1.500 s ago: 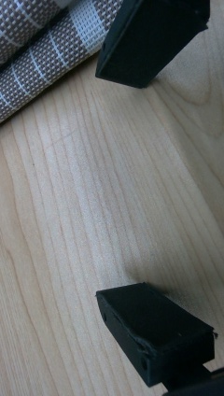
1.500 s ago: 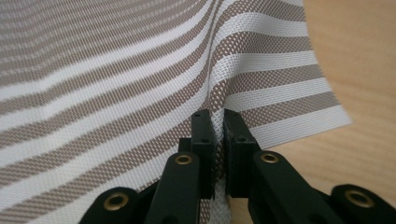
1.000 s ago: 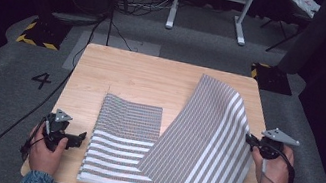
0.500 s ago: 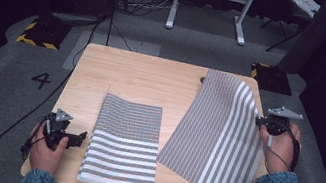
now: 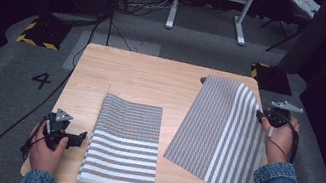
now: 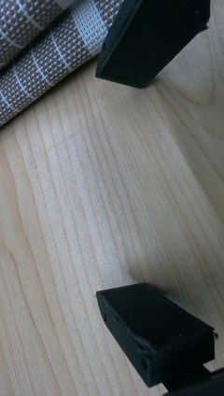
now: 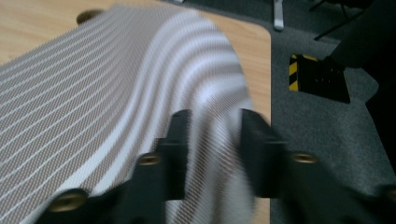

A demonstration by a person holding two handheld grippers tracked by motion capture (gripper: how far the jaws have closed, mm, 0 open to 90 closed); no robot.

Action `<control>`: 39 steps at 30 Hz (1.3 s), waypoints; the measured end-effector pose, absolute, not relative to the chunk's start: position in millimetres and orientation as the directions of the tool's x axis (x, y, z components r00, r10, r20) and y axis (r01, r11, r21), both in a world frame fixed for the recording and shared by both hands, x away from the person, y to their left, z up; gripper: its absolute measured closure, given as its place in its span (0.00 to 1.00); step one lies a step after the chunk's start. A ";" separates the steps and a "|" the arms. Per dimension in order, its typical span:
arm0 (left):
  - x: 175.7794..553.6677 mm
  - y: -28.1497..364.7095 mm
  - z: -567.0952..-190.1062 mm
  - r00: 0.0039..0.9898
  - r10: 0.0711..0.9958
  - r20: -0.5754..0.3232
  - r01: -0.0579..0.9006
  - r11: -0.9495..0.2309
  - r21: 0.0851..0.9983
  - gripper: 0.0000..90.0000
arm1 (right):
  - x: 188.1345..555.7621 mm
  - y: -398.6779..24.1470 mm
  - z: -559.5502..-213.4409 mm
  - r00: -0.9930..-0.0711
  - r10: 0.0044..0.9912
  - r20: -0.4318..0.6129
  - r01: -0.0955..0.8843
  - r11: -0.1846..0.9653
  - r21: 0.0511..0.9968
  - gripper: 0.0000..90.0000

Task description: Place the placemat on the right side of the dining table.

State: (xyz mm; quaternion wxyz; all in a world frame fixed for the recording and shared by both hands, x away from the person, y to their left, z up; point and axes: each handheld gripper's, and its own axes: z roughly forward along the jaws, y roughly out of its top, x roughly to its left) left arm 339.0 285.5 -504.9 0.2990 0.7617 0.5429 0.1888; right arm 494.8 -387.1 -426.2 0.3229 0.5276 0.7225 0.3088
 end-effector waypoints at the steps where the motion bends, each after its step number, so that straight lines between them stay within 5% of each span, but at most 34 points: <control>1: 339.0 285.5 -504.9 0.339 0.940 -0.037 0.714 -0.232 0.661 0.00 | 495.0 -387.6 -426.4 -0.236 0.961 -0.145 0.557 0.256 0.790 0.57; 4: 339.1 285.5 -505.0 0.340 0.940 -0.039 0.715 -0.231 0.660 0.00 | 486.7 -385.2 -424.8 -0.241 0.963 -0.121 0.548 0.238 0.802 0.48; 22: 339.6 285.4 -504.7 0.340 0.940 -0.035 0.716 -0.234 0.658 0.00 | 399.5 -310.7 -385.4 -0.430 0.903 -0.010 0.482 0.239 0.843 0.50; 39: 335.7 286.6 -504.6 0.360 0.932 -0.036 0.712 -0.249 0.656 0.00 | 374.1 -216.7 -421.2 -0.642 0.766 0.029 0.500 0.389 0.774 0.45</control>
